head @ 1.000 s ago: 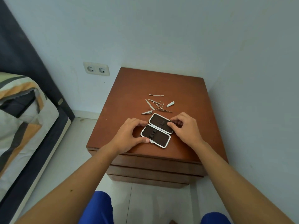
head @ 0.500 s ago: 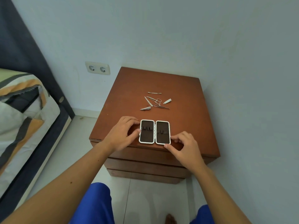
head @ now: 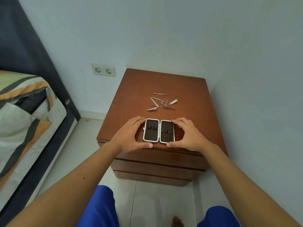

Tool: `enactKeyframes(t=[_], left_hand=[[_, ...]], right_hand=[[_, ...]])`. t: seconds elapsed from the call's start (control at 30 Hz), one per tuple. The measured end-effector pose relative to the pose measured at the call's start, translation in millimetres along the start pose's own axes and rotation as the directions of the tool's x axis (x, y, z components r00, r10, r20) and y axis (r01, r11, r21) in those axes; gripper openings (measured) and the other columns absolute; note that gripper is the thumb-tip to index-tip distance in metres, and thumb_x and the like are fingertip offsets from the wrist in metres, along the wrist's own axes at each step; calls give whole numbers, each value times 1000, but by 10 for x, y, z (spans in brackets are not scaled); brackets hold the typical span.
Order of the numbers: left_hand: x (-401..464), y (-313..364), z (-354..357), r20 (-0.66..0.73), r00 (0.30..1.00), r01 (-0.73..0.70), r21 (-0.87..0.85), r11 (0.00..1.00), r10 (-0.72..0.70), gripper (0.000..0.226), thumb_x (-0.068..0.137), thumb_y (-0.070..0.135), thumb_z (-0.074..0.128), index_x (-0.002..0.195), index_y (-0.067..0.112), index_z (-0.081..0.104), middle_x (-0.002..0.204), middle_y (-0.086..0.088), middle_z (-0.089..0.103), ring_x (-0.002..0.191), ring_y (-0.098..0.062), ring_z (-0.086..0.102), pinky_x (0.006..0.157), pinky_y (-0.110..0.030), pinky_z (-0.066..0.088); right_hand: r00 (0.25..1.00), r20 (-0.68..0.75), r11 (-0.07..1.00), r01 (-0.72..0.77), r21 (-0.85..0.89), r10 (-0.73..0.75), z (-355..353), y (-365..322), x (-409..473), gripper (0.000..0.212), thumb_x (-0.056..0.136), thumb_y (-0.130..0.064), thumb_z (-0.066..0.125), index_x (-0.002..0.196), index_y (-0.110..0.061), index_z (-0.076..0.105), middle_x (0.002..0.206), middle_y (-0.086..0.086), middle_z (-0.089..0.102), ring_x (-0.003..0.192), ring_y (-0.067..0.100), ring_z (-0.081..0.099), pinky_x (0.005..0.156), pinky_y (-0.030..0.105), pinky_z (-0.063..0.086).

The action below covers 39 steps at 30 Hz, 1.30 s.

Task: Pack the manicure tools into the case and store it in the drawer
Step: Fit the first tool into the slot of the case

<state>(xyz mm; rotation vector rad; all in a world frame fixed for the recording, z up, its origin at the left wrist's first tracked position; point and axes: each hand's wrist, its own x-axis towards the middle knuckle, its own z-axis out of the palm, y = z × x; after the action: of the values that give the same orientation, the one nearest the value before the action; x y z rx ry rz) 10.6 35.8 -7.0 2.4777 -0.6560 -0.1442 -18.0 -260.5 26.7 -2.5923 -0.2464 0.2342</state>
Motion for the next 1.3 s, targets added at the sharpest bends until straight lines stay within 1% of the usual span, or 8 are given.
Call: enactKeyframes(t=[0.07,0.27,0.5,0.6,0.77,0.93,1.07,1.3], left_hand=[[35,-16,2,-4,1000,1,22,1000,-1,118,72,84,73,164,23,30,170,5,30,157,-13,24,126,-32,23],[111,-70,-26,-33,999,-18,24,1000,19,111,72,85,73,157,23,41,161,6,42,147,-11,35,123,-35,35],[167,-110,-23,-46,998,-29,21,999,30,114,63,91,73,153,27,44,156,10,46,143,-8,37,119,-34,35],[162,-120,-18,-62,998,-26,-14,1000,25,113,61,91,74,151,29,46,153,12,48,141,-7,37,118,-34,36],[142,-128,1,-90,996,-27,-18,999,25,113,60,90,76,151,30,47,153,15,48,141,-4,36,118,-31,35],[144,-137,1,-110,993,-33,-16,999,31,112,59,90,77,150,32,47,151,18,47,140,-1,35,117,-27,31],[140,-128,8,-116,993,-41,-23,999,38,111,60,90,77,149,32,48,150,19,48,140,0,35,115,-25,30],[130,-121,-7,-116,993,-41,-45,998,36,111,59,91,76,148,30,49,149,18,49,140,-2,37,119,-32,34]], right_hand=[[1000,19,1000,10,-6,-10,-34,18,62,116,60,-68,88,157,-25,41,147,-14,40,129,8,37,115,36,40],[999,-8,999,34,39,-34,-34,71,91,114,58,-67,89,155,-28,44,143,-17,43,124,8,42,109,32,44],[999,35,997,6,81,-9,-62,100,130,113,57,-72,87,154,-33,45,142,-19,43,119,8,47,102,27,45],[1000,-26,993,-9,114,12,-86,6,230,86,73,-70,79,147,-33,55,138,-18,49,120,10,50,100,32,47],[976,-219,990,19,137,12,-88,-266,685,41,89,-43,78,128,-31,71,122,-11,64,107,12,59,99,40,52],[971,-229,990,91,107,-65,71,-414,1080,30,93,-25,76,124,-27,74,112,-8,57,88,0,55,85,25,46],[969,-240,997,66,38,-55,202,-376,1247,26,95,-25,74,121,-28,75,108,-7,53,91,11,57,89,31,50],[960,-268,994,101,40,-87,191,-334,1246,11,98,-24,69,106,-23,77,104,-3,61,87,12,59,85,33,51]])
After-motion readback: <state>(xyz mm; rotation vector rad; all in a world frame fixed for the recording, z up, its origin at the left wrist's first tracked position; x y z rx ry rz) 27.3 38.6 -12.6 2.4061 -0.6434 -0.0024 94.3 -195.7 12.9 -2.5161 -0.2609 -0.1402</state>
